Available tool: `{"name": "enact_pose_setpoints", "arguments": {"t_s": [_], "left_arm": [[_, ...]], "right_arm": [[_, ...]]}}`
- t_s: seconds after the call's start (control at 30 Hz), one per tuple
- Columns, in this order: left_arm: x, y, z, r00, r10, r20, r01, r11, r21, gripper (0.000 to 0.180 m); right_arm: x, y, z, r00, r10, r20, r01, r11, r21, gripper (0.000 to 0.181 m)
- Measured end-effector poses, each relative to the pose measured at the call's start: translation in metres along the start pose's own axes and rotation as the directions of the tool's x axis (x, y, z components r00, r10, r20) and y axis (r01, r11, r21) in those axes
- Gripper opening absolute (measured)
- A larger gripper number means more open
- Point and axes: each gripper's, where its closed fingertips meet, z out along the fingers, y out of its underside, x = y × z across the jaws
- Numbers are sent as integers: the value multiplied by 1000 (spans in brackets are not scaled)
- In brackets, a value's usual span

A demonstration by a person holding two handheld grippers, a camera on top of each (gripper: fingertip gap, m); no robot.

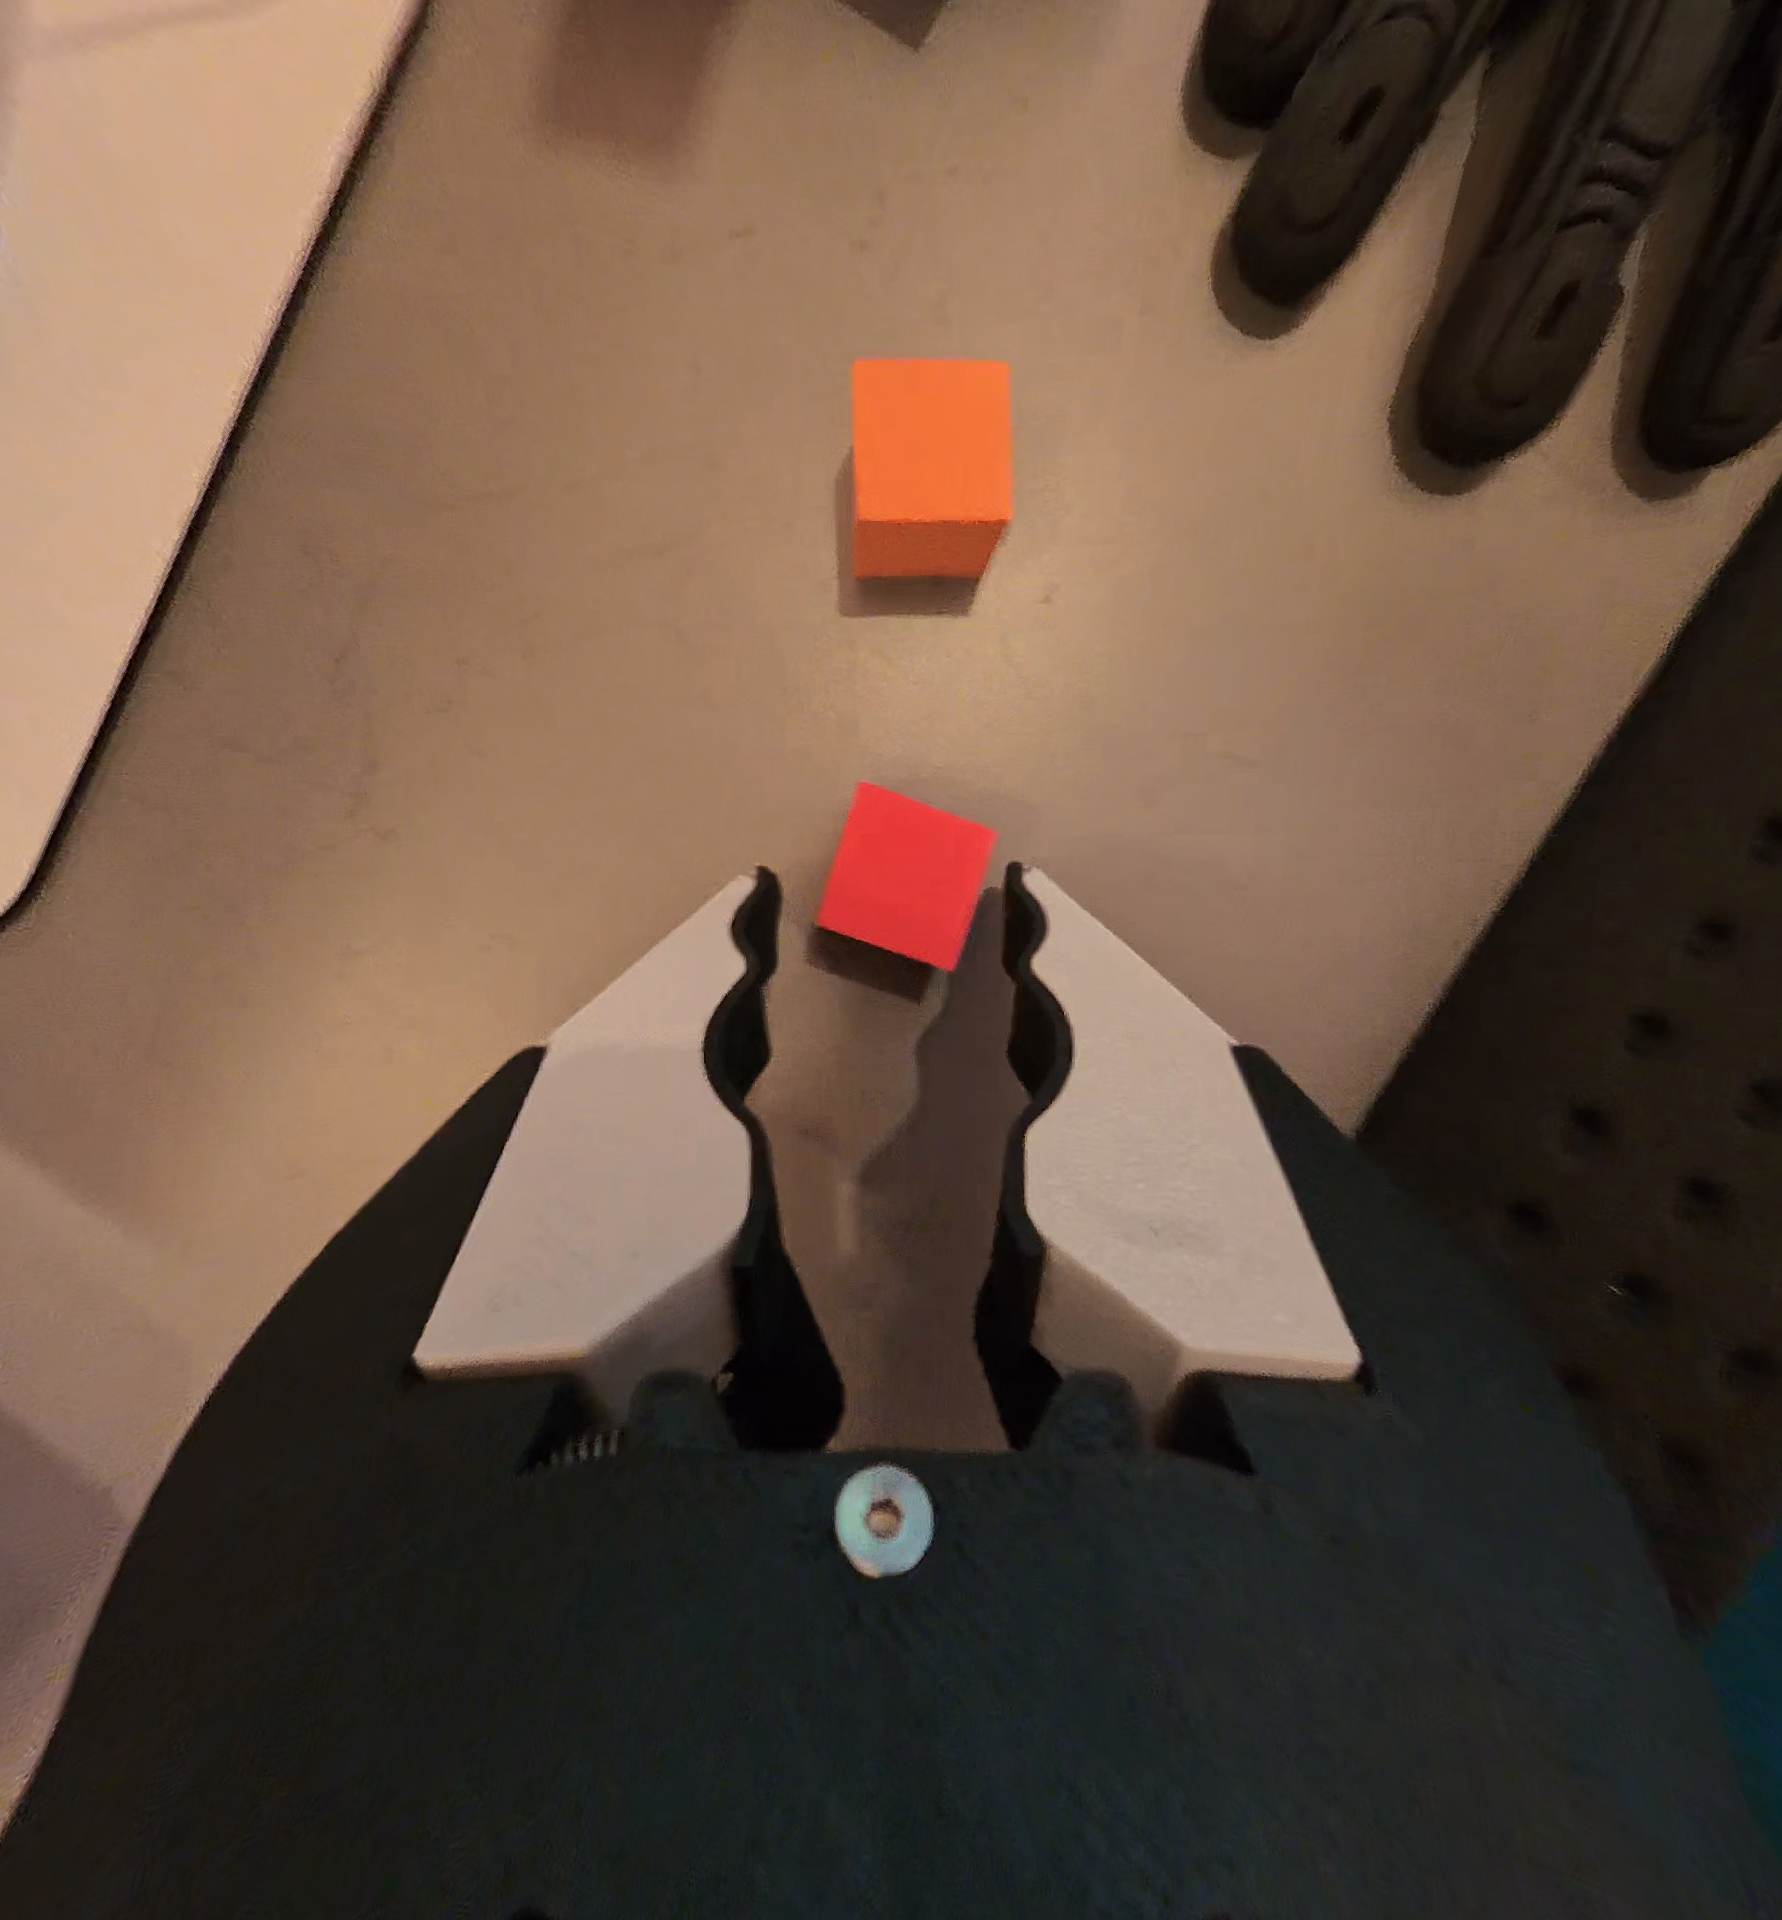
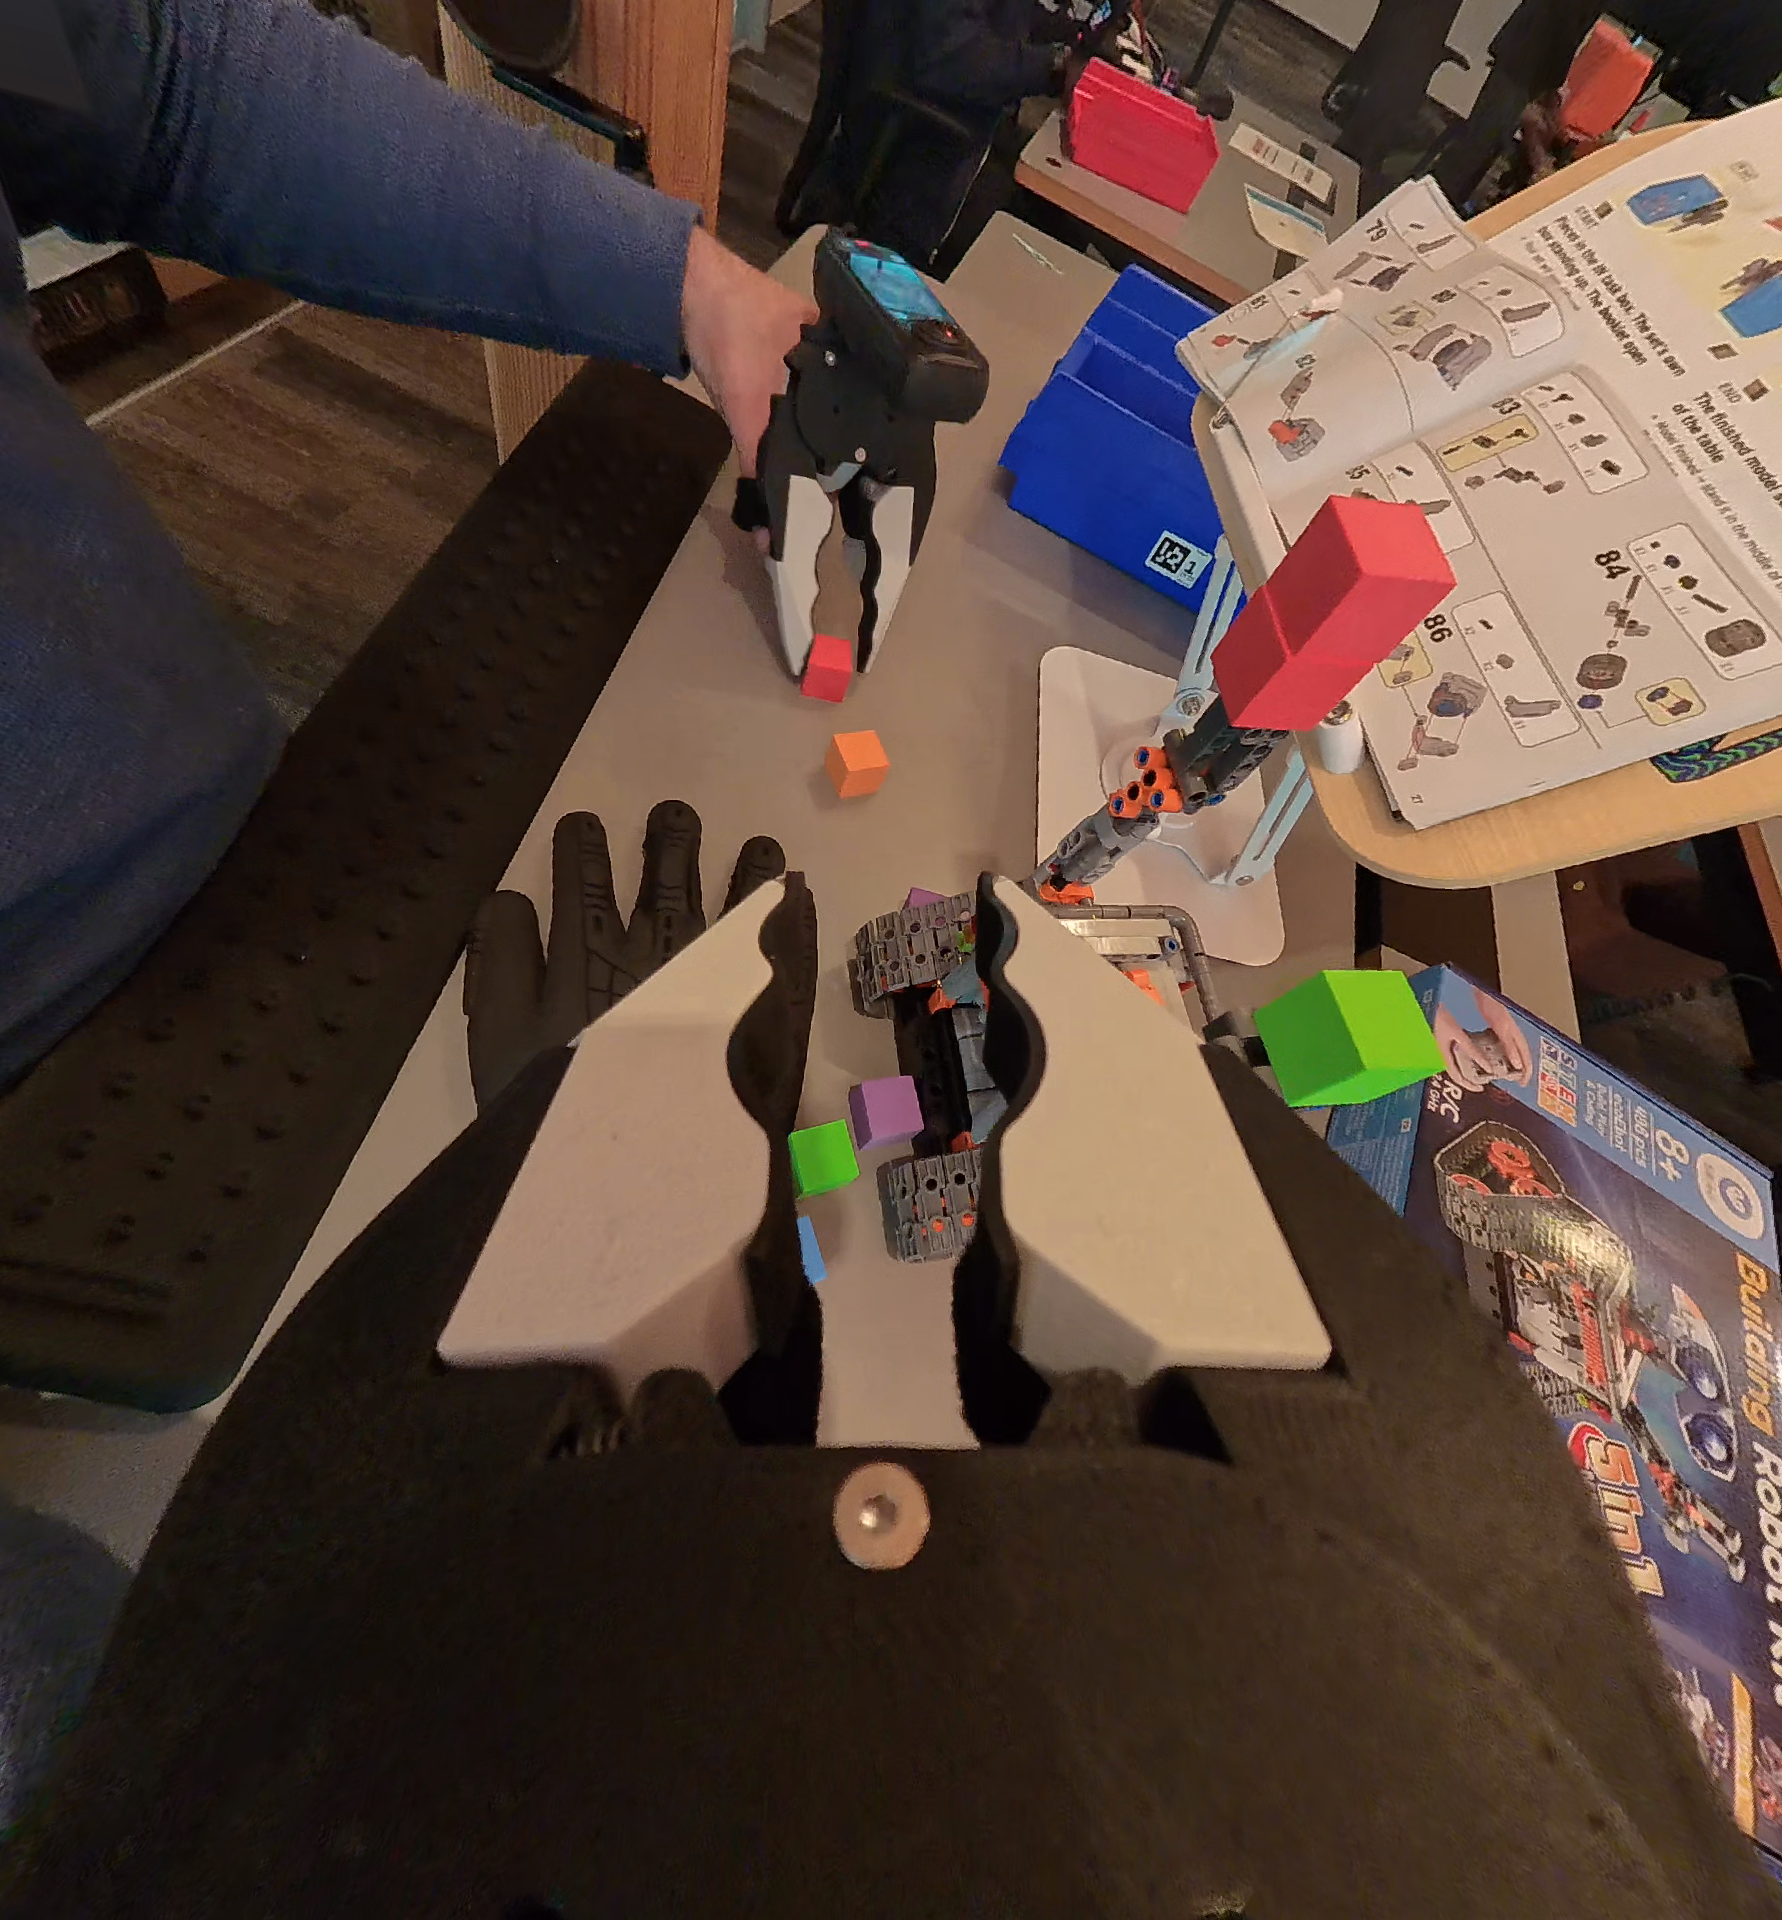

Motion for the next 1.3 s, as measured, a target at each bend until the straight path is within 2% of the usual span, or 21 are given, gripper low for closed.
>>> {"name": "enact_pose_setpoints", "arguments": {"t_s": [0.07, 0.27, 0.43, 0.53, 0.6, 0.7, 0.87, 1.03, 1.3], "left_arm": [[-2, -3, 2, 1000, -19, -16, 20, 998, 63, 27], [-6, -73, -43, 999, -35, 35, 25, 971, 237, 26], [17, -208, -126, 978, 135, 158, -184, 918, 353, 26], [27, -268, -159, 951, 222, 214, -286, 895, 343, 26], [29, -295, -167, 947, 247, 205, -304, 897, 321, 26], [27, -323, -168, 946, 253, 203, -304, 909, 283, 26], [14, -331, -152, 940, 266, 215, -299, 944, 138, 26], [15, -341, -148, 959, 240, 153, -261, 955, 139, 26], [13, -335, -136, 970, 216, 111, -224, 972, 67, 26]], "right_arm": [[0, 1, -1, 1000, 0, -2, 0, 1000, -4, 30], [3, 3, -7, 1000, 6, -14, -6, 1000, 3, 30], [4, 2, -10, 1000, 7, -17, -6, 1000, 18, 29], [4, 3, -10, 1000, 7, -18, -6, 1000, 13, 29], [4, 3, -10, 1000, 4, -21, -4, 1000, 9, 29], [3, 3, -10, 1000, 4, -20, -3, 1000, 12, 29], [3, 3, -9, 1000, 0, -17, 0, 1000, 9, 29], [3, 2, -10, 1000, -1, -17, 1, 1000, 8, 29], [3, 3, -11, 1000, 0, -22, 1, 1000, 7, 29]]}}
